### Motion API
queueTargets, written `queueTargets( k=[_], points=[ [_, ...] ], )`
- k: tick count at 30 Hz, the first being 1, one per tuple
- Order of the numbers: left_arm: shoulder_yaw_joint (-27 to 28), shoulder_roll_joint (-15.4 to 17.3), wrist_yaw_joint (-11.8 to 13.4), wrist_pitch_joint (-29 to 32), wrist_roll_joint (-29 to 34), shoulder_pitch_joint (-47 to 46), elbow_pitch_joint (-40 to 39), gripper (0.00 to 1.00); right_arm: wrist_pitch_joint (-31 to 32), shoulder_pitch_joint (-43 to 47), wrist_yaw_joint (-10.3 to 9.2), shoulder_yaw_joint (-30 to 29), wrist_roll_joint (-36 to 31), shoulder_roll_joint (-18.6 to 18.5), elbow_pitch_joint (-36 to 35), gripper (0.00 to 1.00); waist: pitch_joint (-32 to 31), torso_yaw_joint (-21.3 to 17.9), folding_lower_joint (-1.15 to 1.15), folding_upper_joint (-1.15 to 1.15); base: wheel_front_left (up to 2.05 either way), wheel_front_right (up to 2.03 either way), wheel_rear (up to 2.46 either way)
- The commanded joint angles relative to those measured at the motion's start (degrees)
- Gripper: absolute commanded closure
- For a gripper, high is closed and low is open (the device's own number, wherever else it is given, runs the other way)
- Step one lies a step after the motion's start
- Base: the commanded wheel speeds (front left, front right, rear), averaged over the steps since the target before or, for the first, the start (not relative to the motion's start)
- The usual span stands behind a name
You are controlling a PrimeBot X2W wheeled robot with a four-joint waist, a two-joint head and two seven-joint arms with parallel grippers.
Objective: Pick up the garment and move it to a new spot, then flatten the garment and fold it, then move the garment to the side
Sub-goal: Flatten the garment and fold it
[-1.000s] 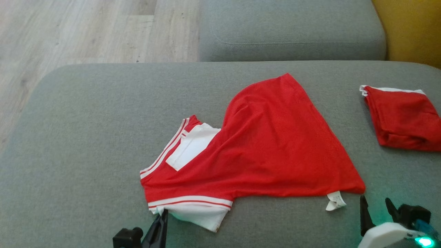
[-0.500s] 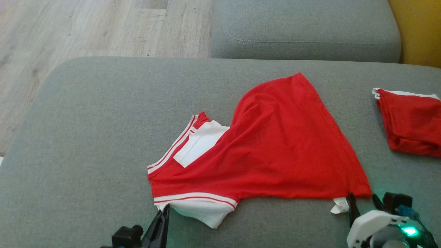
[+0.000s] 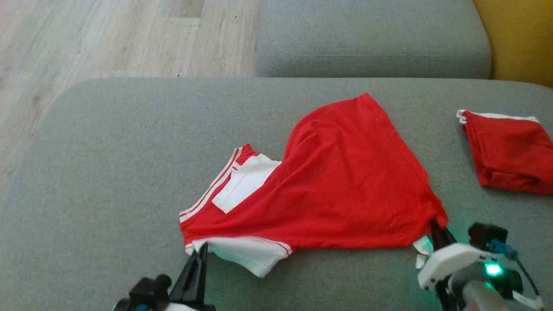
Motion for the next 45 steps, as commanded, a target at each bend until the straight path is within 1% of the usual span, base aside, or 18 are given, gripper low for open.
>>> queueTargets(
  k=[1, 4, 7, 10, 11, 12, 13, 14, 20, 23, 26, 29, 32, 36, 38, 41, 43, 45],
  points=[
    [3.1, 0.7, -0.1, -1.0, -1.0, -2.8, -3.7, 1.00, -1.0, -3.5, 0.20, 3.3, 2.5, -0.3, -3.3, 1.00, -0.7, -0.3, 0.00, 0.00, 0.00, 0.00, 0.00],
    [5.6, 0.4, -1.0, -1.5, -3.8, -3.6, -7.9, 1.00, -0.6, -3.4, 0.20, 6.1, 7.7, -0.3, -7.6, 1.00, -1.6, -0.6, 0.00, 0.00, 0.00, 0.00, 0.00],
    [8.3, 0.5, -1.8, -1.6, -6.8, -4.7, -13.2, 1.00, 0.7, -2.5, 0.20, 8.2, 12.0, -0.3, -14.2, 1.00, -2.7, -1.0, 0.00, 0.00, 0.00, 0.00, 0.00],
    [10.4, 1.8, -2.1, -0.7, -8.3, -6.3, -18.9, 1.00, 3.1, -1.0, 0.20, 9.2, 16.1, -0.3, -22.8, 1.00, -3.7, -1.3, 0.00, 0.00, 0.00, 0.00, 0.00],
    [10.4, 1.8, -2.1, -0.7, -8.3, -6.3, -18.9, 1.00, 3.1, -1.0, 0.20, 9.2, 16.1, -0.3, -22.8, 1.00, -3.7, -1.3, 0.00, 0.00, 0.00, 0.00, 0.00],
    [11.6, 3.2, -2.0, 0.6, -8.7, -7.6, -22.9, 1.00, 5.4, 0.4, 0.20, 9.5, 19.0, -0.3, -29.6, 1.00, -4.3, -1.6, 0.00, 0.00, 0.00, 0.00, 0.00],
    [11.6, 3.2, -2.0, 0.6, -8.7, -7.6, -22.9, 1.00, 5.4, 0.4, 0.20, 9.5, 19.0, -0.3, -29.6, 1.00, -4.3, -1.6, 0.00, 0.00, 0.00, 0.00, 0.00],
    [12.2, 4.0, -1.9, 1.4, -8.8, -8.4, -24.9, 1.00, 6.7, 1.2, 0.20, 9.4, 20.2, -0.3, -33.2, 1.00, -4.6, -1.7, 0.00, 0.00, 0.00, 0.00, 0.00],
    [15.1, 9.3, -1.5, 8.3, -8.5, -16.0, -36.6, 1.00, 15.5, 5.2, 0.20, 6.8, 24.1, -0.3, -54.9, 1.00, -5.5, -2.4, 0.00, 0.00, 0.00, 0.00, 0.00],
    [16.1, 11.3, -1.6, 12.3, -8.7, -21.4, -40.7, 1.00, 19.6, 6.0, 0.20, 4.6, 25.5, -0.3, -64.3, 1.00, -5.5, -2.7, 0.00, 0.00, 0.00, 0.00, 0.00],
    [16.7, 12.4, -1.7, 15.9, -9.7, -26.7, -42.8, 1.00, 23.2, 6.1, 0.20, 2.5, 26.7, -0.3, -72.0, 1.00, -5.2, -3.0, 0.00, 0.00, 0.00, 0.00, 0.00],
    [16.7, 13.5, -2.3, 19.4, -10.1, -32.9, -41.9, 1.00, 26.7, 5.2, 0.20, 0.1, 27.6, -0.3, -78.4, 1.00, -4.1, -3.4, 0.00, 0.00, 0.00, 0.00, 0.00],
    [16.1, 13.6, -2.9, 21.2, -10.8, -36.1, -39.1, 1.00, 28.8, 3.8, 0.20, -1.4, 26.3, -0.3, -79.8, 1.00, -2.5, -3.6, 0.00, 0.00, 0.00, 0.00, 0.00],
    [15.3, 13.6, -4.1, 22.4, -11.1, -39.9, -33.0, 1.00, 31.0, -0.2, 0.20, -1.9, 24.6, -0.3, -77.0, 1.00, 0.8, -4.0, 0.00, 0.00, 0.00, 0.00, 0.00],
    [14.9, 13.6, -4.8, 22.8, -10.9, -42.4, -29.3, 1.00, 31.8, -3.7, 0.20, -1.3, 23.1, -0.3, -73.7, 1.00, 3.3, -4.3, 0.00, 0.00, 0.00, 0.00, 0.00],
    [14.8, 13.4, -6.0, 22.3, -9.6, -48.6, -23.2, 1.00, 32.3, -11.8, 0.20, 0.3, 20.2, -0.3, -67.9, 1.00, 8.2, -4.9, 0.00, 0.00, 0.00, 0.00, 0.00],
    [14.8, 13.4, -6.8, 21.2, -7.8, -54.3, -17.9, 1.00, 31.3, -18.7, 0.20, 1.0, 18.3, -0.3, -62.8, 1.00, 11.5, -5.4, 0.00, 0.00, 0.00, 0.00, 0.00],
    [14.6, 13.1, -7.5, 19.7, -5.8, -60.1, -12.3, 1.00, 29.1, -26.3, 0.20, 1.3, 15.5, -0.3, -56.6, 1.00, 14.4, -5.9, 0.00, 0.00, 0.00, 0.00, 0.00]
  ],
)
